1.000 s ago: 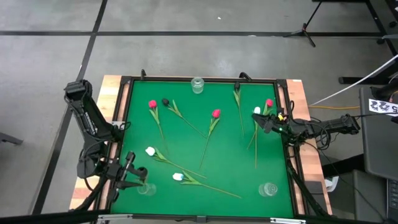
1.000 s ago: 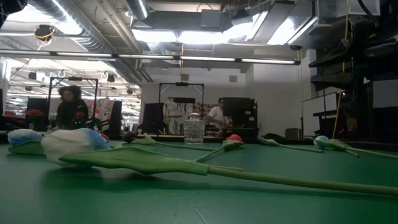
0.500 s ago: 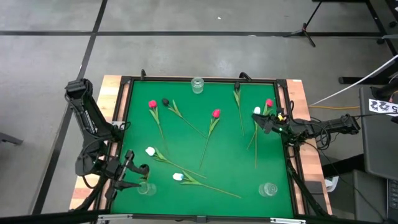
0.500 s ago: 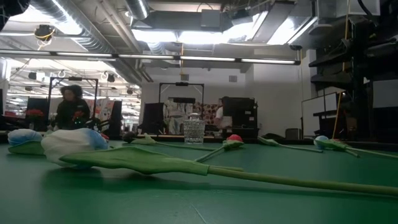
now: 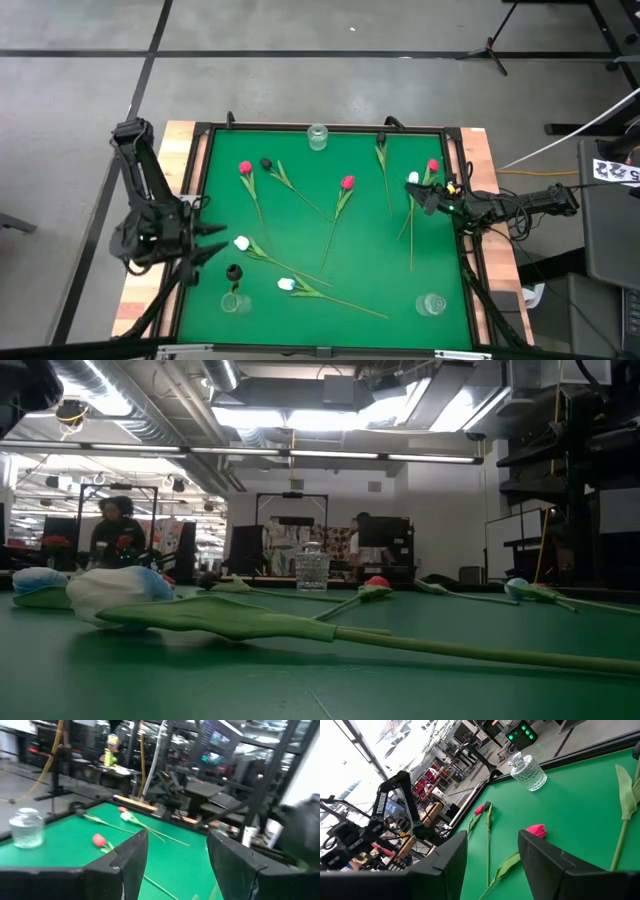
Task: Sort flowers into vase by color
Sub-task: Put the left pink flower into the top transparent vase
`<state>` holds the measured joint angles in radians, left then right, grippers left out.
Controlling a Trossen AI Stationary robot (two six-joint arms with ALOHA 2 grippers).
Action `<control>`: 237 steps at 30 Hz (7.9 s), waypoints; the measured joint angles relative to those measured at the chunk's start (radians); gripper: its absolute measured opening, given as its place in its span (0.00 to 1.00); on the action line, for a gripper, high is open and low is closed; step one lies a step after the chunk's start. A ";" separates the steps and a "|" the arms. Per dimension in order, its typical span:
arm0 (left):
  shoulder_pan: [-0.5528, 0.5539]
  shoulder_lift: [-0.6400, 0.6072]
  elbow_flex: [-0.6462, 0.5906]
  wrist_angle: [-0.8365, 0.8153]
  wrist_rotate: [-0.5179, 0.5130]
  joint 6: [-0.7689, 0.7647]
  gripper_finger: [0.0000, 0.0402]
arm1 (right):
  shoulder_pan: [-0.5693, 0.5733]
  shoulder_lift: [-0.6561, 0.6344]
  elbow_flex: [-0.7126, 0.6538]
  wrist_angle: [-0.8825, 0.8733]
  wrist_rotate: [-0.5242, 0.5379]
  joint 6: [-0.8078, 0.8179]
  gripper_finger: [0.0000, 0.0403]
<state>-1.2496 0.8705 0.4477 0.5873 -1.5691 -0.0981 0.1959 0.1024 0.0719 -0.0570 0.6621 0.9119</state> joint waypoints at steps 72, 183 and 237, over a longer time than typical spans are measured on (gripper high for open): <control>1.000 0.243 1.276 -1.617 0.758 -0.593 0.39 | 0.000 0.000 0.000 0.003 -0.009 0.058 0.44; 1.497 0.531 0.155 -1.151 1.407 -1.363 0.01 | 0.000 0.000 0.000 -0.042 -0.106 0.049 0.44; 1.714 0.632 0.413 0.242 1.091 0.052 0.00 | 0.000 0.000 0.000 -0.042 -0.063 0.059 0.44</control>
<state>0.4649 1.5029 0.8604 0.8291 -0.4785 -0.0464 0.1963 0.1023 0.0722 -0.0995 0.5990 0.9706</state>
